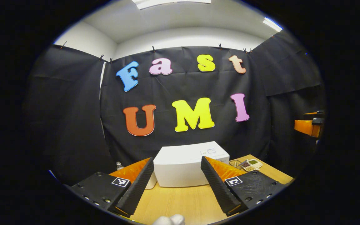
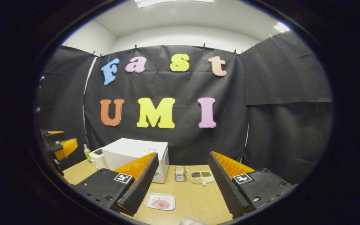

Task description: Open the microwave oven with the left hand, put the food in, and close the microwave oven.

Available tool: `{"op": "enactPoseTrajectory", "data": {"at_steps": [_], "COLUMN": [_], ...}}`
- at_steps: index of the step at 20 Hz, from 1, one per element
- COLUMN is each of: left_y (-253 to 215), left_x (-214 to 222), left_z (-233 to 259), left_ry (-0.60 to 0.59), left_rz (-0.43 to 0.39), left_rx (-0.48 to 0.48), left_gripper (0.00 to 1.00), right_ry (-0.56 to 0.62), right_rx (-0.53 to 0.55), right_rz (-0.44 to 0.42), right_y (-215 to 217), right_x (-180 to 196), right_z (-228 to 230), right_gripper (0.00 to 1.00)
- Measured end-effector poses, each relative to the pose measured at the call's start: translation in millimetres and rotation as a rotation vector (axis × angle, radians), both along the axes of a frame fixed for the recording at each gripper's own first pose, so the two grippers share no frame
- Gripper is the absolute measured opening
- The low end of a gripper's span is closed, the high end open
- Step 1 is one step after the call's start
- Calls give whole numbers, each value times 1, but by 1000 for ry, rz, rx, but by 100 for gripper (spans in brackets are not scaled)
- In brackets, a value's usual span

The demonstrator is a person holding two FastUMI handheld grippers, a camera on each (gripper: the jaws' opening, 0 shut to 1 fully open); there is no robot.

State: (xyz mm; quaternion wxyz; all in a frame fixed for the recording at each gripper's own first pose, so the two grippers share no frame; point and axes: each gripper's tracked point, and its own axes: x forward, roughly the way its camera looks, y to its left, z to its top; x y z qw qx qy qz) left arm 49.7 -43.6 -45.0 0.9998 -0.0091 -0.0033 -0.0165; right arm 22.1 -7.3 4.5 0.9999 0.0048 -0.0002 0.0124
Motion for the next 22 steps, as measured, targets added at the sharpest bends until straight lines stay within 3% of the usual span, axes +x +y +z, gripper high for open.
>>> {"op": "enactPoseTrajectory", "data": {"at_steps": [4,6,12,13,17,19,22], "left_y": [-52,-80,-137,-144,-165,-170,-166], "left_x": [52,80,164,177,219,236,254], "left_z": [-42,-68,-134,-144,-181,-195,-215], "left_ry": [14,26,72,84,126,143,186], "left_rz": [-40,-63,-85,-86,-86,-85,-66], "left_rx": [-53,-76,-80,-73,-52,-42,-62], "left_gripper": [95,95,95,95,95,95,89], "right_ry": [12,16,22,29,58,61,66], "right_rx": [-27,-39,-123,-130,-125,-145,-163], "right_rz": [-26,-29,-17,-15,-21,-36,-56], "right_y": [-26,-34,-50,-51,-60,-67,-74], "right_x": [17,23,39,41,49,50,51], "right_z": [3,7,7,4,-2,-4,-5], "right_gripper": [96,100,96,100,96,100,100]}}
